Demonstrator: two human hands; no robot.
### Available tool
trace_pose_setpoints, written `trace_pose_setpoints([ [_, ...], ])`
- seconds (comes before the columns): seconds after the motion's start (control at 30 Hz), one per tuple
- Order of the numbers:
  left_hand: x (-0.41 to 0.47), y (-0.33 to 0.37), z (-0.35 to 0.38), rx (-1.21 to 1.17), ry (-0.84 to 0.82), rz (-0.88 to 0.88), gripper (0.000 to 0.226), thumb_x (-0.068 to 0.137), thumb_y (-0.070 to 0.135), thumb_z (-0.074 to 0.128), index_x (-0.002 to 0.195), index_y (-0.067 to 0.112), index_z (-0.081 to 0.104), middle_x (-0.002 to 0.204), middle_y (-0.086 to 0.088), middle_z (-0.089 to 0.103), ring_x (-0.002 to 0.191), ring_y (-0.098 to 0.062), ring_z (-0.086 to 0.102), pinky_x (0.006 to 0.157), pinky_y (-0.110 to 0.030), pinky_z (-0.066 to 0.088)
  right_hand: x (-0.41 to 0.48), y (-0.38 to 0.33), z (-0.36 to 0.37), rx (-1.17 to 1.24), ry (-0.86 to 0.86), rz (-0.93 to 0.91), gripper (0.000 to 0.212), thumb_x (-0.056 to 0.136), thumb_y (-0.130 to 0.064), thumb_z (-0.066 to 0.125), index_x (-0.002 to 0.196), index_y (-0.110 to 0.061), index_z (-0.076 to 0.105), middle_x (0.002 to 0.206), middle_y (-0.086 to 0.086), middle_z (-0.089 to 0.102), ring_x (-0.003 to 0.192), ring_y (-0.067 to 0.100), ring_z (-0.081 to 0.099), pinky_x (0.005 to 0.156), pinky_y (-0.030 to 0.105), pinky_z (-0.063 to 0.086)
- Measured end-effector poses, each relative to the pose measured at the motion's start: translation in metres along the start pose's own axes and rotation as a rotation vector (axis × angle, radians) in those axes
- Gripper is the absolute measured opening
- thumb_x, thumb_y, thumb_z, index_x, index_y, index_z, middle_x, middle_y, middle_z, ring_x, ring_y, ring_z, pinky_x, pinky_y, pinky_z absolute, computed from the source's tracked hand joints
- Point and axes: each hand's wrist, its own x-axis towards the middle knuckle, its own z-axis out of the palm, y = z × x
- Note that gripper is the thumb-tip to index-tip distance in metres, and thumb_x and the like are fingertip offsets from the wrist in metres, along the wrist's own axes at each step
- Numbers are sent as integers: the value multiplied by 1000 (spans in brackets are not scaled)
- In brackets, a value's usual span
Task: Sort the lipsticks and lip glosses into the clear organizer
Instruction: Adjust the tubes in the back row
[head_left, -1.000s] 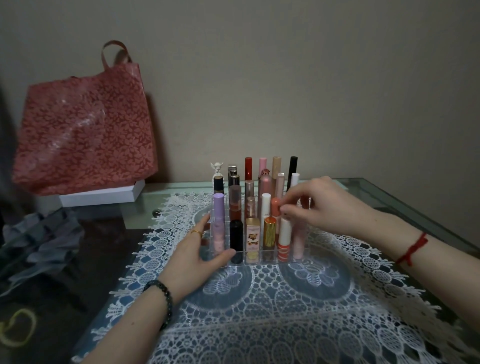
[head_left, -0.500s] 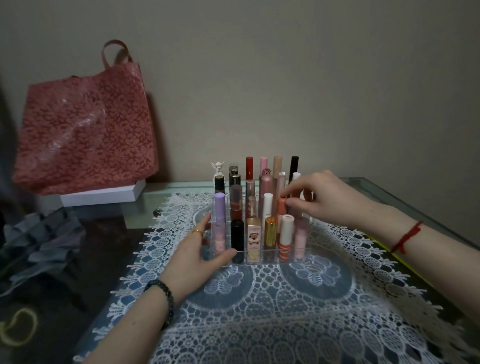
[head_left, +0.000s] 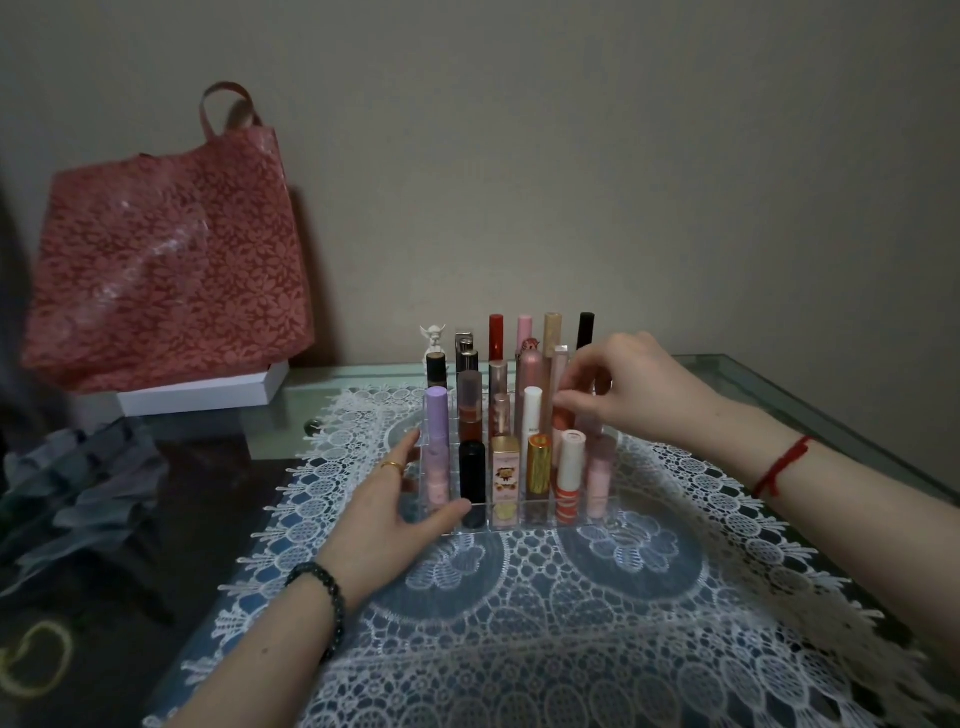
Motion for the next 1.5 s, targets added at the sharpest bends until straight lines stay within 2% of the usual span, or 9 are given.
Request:
trace_pose_setpoints([
  [0.37, 0, -3, 0, 37, 1, 17, 106, 51, 72, 52, 141, 31, 15, 136, 7, 42, 108, -1, 39, 87, -21, 34, 0, -2, -1, -5, -16, -14, 13, 79, -29, 65, 80, -17, 71, 70, -9, 61, 59, -4, 50, 51, 7, 30],
  [0.67, 1, -3, 1, 28, 4, 18, 105, 52, 69, 54, 142, 29, 16, 137, 6, 42, 110, -2, 40, 90, -21, 33, -1, -1, -4, 29, -24, -19, 9, 80, -29, 64, 80, -21, 70, 73, -9, 63, 61, -3, 51, 51, 8, 32],
  [0.73, 1, -3, 1, 30, -1, 16, 106, 52, 69, 53, 142, 29, 15, 138, 6, 41, 111, -3, 40, 90, -21, 34, -1, 0, -8, 61, -5, -7, 7, 80, -28, 65, 81, -23, 70, 72, -11, 64, 60, -5, 52, 51, 5, 38],
  [0.83, 2, -2, 1, 47, -3, 9, 105, 52, 69, 53, 142, 29, 14, 139, 5, 40, 109, -1, 37, 89, -21, 33, -6, 3, -16, 127, 62, -4, 3, 78, -25, 67, 78, -25, 70, 66, -21, 60, 62, -14, 54, 55, -1, 37],
  [0.9, 1, -2, 1, 58, -2, 8, 105, 52, 69, 52, 141, 29, 14, 138, 5, 40, 107, 0, 37, 88, -21, 33, -12, 3, -18, 129, 53, -16, 3, 77, -27, 67, 79, -27, 69, 66, -22, 60, 64, -14, 55, 57, 1, 40],
  [1.1, 1, -1, 0, 40, 4, 9, 105, 52, 68, 53, 141, 29, 16, 135, 6, 43, 108, -1, 39, 88, -21, 34, -31, 1, -5, 85, -66, -11, 11, 75, -33, 69, 85, -33, 68, 79, -17, 67, 71, 3, 59, 62, 20, 48],
  [1.17, 1, -1, 0, 45, 3, 12, 105, 51, 69, 52, 141, 29, 17, 134, 6, 45, 108, -2, 41, 87, -22, 36, -32, 1, -1, 85, -66, -17, 13, 76, -33, 68, 89, -30, 69, 84, -16, 67, 76, 1, 58, 63, 16, 44],
  [1.27, 0, -2, 0, 44, 0, 5, 104, 52, 69, 53, 141, 31, 16, 134, 8, 44, 108, -3, 43, 89, -23, 38, -33, 0, 5, 71, -70, -8, 15, 77, -32, 67, 92, -29, 68, 84, -17, 64, 74, -5, 54, 54, 8, 35],
  [1.5, 0, -1, 0, 57, 6, 12, 102, 54, 68, 53, 141, 30, 16, 133, 8, 44, 106, 0, 39, 87, -19, 34, -32, -2, 9, 84, -58, -14, 7, 78, -28, 68, 84, -27, 69, 70, -23, 55, 63, -8, 49, 58, 0, 34],
])
